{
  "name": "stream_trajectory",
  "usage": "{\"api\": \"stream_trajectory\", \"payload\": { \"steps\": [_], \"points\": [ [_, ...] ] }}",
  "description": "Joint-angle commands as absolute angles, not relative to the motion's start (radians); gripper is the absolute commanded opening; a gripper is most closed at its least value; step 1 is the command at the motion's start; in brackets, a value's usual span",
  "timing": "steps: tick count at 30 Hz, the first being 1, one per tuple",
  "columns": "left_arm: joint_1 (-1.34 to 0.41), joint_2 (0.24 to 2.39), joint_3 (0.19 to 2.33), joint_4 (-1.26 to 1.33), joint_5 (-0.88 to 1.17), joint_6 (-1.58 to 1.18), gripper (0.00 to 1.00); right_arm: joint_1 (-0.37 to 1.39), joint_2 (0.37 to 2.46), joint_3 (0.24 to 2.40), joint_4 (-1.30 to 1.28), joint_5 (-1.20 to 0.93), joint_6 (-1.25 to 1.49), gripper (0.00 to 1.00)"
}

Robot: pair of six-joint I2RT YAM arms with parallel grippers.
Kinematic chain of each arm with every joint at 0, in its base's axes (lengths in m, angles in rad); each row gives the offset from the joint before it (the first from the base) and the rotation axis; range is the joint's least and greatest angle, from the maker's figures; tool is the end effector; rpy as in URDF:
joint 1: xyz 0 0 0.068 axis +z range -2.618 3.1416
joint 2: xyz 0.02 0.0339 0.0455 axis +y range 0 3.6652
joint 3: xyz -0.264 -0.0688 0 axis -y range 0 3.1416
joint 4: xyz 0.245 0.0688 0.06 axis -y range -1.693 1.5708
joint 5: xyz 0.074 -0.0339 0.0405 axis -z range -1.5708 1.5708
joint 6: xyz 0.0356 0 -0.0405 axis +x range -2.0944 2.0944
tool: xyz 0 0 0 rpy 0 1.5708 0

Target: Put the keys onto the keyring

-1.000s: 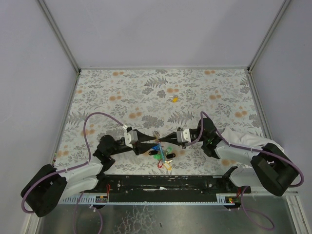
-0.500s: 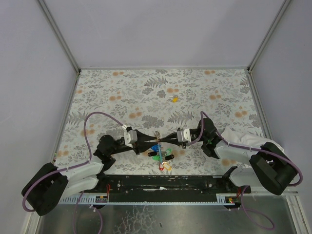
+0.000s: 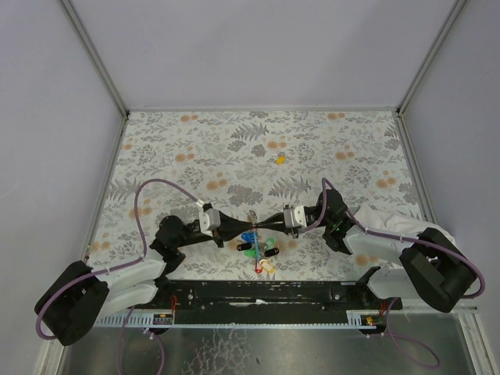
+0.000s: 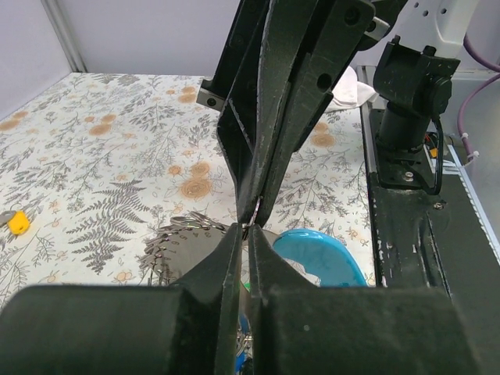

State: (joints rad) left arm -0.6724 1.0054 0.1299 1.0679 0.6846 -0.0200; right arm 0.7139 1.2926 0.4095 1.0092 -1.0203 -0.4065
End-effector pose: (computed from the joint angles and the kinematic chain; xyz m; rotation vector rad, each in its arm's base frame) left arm 0.1278 -0.1305 0.2061 1.0091 1.1178 -1.0325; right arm 0.1625 0.1809 0.2278 -1.4316 0.6825 0.9729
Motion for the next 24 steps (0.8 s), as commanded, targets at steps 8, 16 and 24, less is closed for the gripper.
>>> {"api": "stream_trajectory", "payload": {
  "steps": [8, 16, 24],
  "points": [
    [-0.673, 0.875, 0.177, 0.859, 0.592, 0.056, 0.00, 0.720, 1.235, 0.429, 1.010, -0.810, -0.285, 0.26],
    [-0.674, 0.842, 0.190, 0.768, 0.452, 0.036, 0.00, 0.720, 1.213, 0.679, 0.472, -0.401, -0.092, 0.56],
    [-0.673, 0.838, 0.257, 0.605, 0.299, 0.007, 0.00, 0.600, 1.456, 0.980, 0.154, -0.068, 0.000, 0.74]
  ]
}}
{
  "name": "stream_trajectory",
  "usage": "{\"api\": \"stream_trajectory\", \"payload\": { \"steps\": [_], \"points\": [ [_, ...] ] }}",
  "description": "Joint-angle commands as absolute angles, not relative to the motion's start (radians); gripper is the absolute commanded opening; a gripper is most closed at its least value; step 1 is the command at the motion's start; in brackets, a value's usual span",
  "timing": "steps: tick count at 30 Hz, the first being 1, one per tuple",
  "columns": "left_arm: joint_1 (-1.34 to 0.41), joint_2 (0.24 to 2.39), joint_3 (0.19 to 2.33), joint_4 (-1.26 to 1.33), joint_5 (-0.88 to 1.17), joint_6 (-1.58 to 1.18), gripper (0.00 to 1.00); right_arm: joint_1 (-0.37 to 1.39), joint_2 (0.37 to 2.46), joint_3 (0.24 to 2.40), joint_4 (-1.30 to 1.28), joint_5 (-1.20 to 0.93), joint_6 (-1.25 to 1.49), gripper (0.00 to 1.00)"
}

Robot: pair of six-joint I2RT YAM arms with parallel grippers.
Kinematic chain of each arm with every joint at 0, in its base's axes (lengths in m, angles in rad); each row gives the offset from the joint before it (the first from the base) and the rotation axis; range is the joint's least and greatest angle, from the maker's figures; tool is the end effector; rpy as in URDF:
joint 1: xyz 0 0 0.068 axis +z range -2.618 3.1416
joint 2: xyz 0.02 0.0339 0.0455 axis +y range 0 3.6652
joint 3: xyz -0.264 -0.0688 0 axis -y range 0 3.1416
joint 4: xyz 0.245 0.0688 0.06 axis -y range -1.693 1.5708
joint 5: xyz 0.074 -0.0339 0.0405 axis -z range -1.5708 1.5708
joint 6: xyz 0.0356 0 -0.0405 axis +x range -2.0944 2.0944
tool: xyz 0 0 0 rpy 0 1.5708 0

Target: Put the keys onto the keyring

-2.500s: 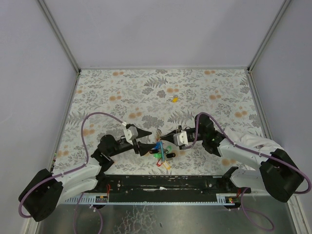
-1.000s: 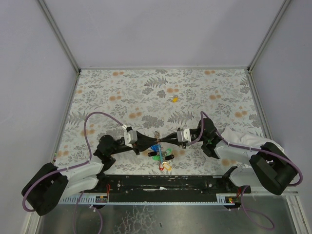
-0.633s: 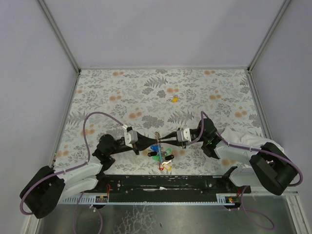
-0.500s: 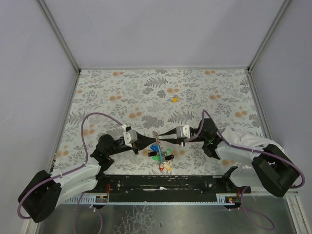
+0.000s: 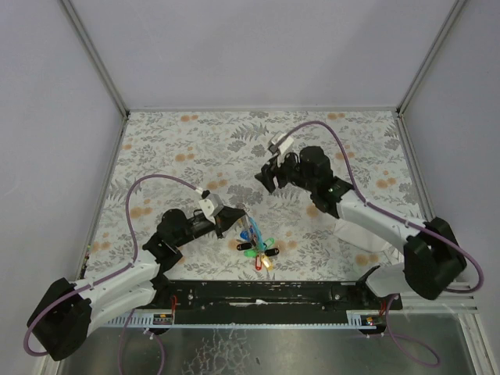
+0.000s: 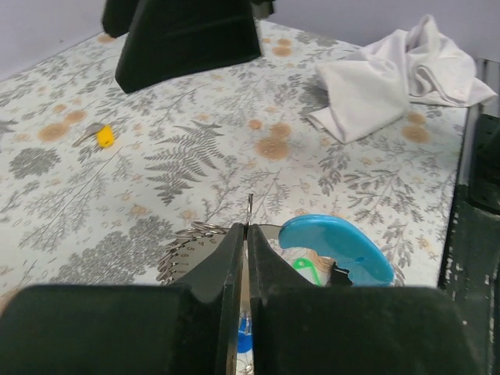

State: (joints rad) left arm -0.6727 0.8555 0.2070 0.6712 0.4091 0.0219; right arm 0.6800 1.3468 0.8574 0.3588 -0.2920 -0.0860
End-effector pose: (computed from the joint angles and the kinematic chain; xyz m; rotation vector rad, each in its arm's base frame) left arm 0.1359 -0.1263 0.2151 0.8504 1.3673 -0.8247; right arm 0.2369 0.2048 0.2946 -0.8535 1.5212 0.6874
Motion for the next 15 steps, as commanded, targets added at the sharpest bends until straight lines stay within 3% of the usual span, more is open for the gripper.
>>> {"api": "stream_trajectory", "payload": {
  "steps": [1, 15],
  "points": [
    [-0.673, 0.833, 0.259, 0.595, 0.281, 0.001, 0.00, 0.580, 1.494, 1.013, 0.128, -0.071, 0.002, 0.74],
    [-0.681, 0.871, 0.290, 0.534, 0.266, 0.002, 0.00, 0.354, 1.989, 1.435, -0.028, -0.167, 0.277, 0.59]
  ]
}}
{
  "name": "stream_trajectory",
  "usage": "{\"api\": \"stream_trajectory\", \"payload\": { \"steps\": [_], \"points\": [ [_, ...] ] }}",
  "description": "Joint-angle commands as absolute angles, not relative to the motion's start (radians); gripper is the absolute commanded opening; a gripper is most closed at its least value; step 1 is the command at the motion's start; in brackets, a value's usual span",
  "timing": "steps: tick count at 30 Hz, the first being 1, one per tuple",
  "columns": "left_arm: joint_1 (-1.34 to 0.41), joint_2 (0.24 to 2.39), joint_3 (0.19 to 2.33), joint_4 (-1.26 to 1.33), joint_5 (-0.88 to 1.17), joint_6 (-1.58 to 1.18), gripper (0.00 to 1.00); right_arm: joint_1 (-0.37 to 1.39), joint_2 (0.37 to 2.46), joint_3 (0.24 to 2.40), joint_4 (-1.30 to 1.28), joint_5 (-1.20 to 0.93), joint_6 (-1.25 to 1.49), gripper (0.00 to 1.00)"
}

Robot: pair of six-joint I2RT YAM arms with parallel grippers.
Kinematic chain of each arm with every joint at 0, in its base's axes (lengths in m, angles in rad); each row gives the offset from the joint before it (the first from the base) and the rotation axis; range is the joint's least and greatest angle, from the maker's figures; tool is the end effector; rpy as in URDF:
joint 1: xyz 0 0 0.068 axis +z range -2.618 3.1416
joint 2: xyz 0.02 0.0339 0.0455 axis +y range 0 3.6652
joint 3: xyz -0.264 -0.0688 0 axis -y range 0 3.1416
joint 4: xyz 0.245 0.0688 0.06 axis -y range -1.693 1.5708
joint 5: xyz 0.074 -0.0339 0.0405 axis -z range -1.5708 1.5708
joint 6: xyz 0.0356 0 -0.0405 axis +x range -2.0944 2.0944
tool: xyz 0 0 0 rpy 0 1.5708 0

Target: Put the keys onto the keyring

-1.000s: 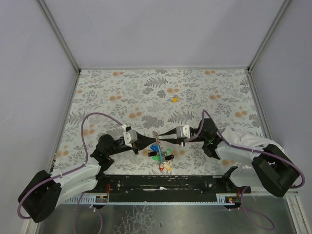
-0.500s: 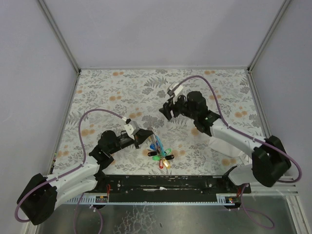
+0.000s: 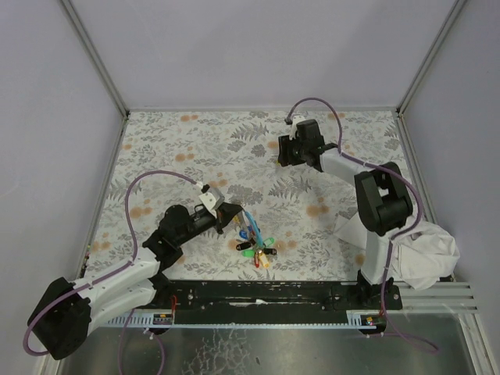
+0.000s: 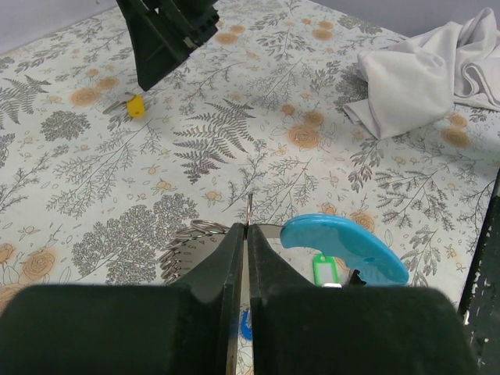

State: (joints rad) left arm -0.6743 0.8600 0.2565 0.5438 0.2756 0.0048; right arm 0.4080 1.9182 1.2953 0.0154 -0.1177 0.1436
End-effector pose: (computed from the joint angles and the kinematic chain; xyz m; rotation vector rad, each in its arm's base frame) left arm 0.1436 -0.1272 0.2175 0.7599 1.4980 -0.7336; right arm 0.3964 0.1759 0.2051 -0.3582 2.1784 0.4392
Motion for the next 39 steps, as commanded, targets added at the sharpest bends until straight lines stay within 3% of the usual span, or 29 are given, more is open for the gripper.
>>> {"api": "stream_trajectory", "payload": {
  "steps": [1, 9, 18, 24, 31, 39],
  "points": [
    [-0.681, 0.871, 0.290, 0.534, 0.264, 0.003, 0.00, 0.337, 2.022, 1.468, -0.042, -0.188, 0.297, 0.56],
    [-0.683, 0.876, 0.293, 0.522, 0.258, 0.009, 0.00, 0.275, 2.219, 1.658, -0.109, -0.277, 0.349, 0.43],
    [-0.683, 0.891, 0.296, 0.521, 0.268, 0.015, 0.00, 0.264, 2.301, 1.721, -0.123, -0.364, 0.350, 0.39],
    [-0.683, 0.891, 0.298, 0.515, 0.269, 0.016, 0.00, 0.264, 2.303, 1.703, -0.122, -0.379, 0.360, 0.23],
    [-0.684, 0.882, 0.299, 0.510, 0.273, 0.014, 0.00, 0.263, 2.188, 1.575, -0.112, -0.391, 0.354, 0.02],
    [-0.684, 0.873, 0.297, 0.514, 0.275, 0.011, 0.00, 0.264, 1.920, 1.325, -0.172, -0.312, 0.398, 0.00]
  ]
}}
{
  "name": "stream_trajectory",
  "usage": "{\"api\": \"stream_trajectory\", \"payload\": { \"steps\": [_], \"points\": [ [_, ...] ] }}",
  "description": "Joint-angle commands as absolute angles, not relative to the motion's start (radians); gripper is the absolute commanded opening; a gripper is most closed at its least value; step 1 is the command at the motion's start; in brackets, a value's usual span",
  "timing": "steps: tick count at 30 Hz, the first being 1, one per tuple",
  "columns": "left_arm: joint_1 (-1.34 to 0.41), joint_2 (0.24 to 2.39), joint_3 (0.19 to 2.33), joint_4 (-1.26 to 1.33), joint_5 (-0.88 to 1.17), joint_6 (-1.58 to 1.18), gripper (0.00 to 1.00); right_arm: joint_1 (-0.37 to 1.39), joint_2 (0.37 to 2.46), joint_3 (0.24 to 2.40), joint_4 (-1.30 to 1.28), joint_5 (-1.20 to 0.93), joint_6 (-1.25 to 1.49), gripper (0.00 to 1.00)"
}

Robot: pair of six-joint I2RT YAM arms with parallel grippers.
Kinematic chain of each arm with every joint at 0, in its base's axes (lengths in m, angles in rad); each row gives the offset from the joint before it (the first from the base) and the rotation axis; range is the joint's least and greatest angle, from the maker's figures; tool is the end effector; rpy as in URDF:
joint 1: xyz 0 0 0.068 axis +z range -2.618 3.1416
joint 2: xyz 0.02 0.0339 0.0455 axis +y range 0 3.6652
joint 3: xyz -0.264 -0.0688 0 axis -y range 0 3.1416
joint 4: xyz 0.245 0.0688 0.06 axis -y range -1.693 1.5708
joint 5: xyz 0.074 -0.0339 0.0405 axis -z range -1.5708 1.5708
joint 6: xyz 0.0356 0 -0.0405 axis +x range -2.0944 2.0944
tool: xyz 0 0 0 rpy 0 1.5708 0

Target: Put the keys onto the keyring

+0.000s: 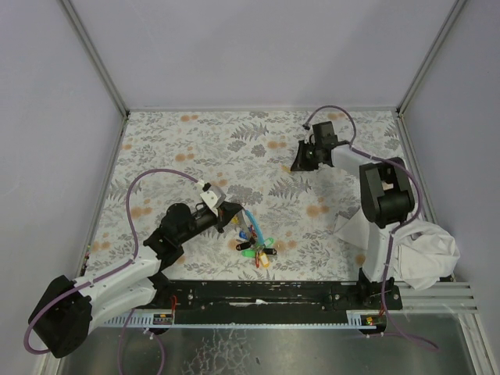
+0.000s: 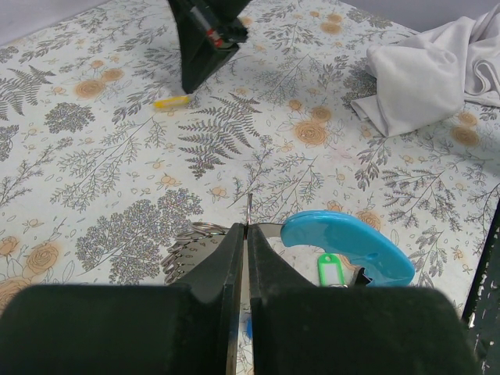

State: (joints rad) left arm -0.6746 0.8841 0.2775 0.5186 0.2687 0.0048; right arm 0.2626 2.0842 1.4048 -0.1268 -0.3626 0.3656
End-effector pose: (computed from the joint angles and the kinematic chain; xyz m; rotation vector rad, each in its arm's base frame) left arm 0.1472 -0.1298 0.2178 0.7624 1.5279 -0.7263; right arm 0.4334 0.1296 0.1588 -0.0537 2.4317 0.7243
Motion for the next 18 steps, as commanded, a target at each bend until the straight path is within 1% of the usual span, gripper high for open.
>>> {"api": "stream_trajectory", "payload": {
  "steps": [1, 7, 13, 18],
  "points": [
    [-0.684, 0.873, 0.297, 0.514, 0.275, 0.010, 0.00, 0.264, 1.877, 1.295, -0.185, -0.296, 0.410, 0.00],
    [-0.684, 0.872, 0.299, 0.511, 0.280, 0.009, 0.00, 0.264, 1.700, 1.158, -0.288, -0.178, 0.432, 0.00],
    [-0.684, 0.881, 0.303, 0.512, 0.285, 0.005, 0.00, 0.264, 1.493, 1.028, -0.344, 0.039, 0.466, 0.01],
    [-0.684, 0.896, 0.305, 0.521, 0.302, 0.002, 0.00, 0.264, 1.434, 0.925, -0.351, -0.035, 0.504, 0.02]
  ]
}}
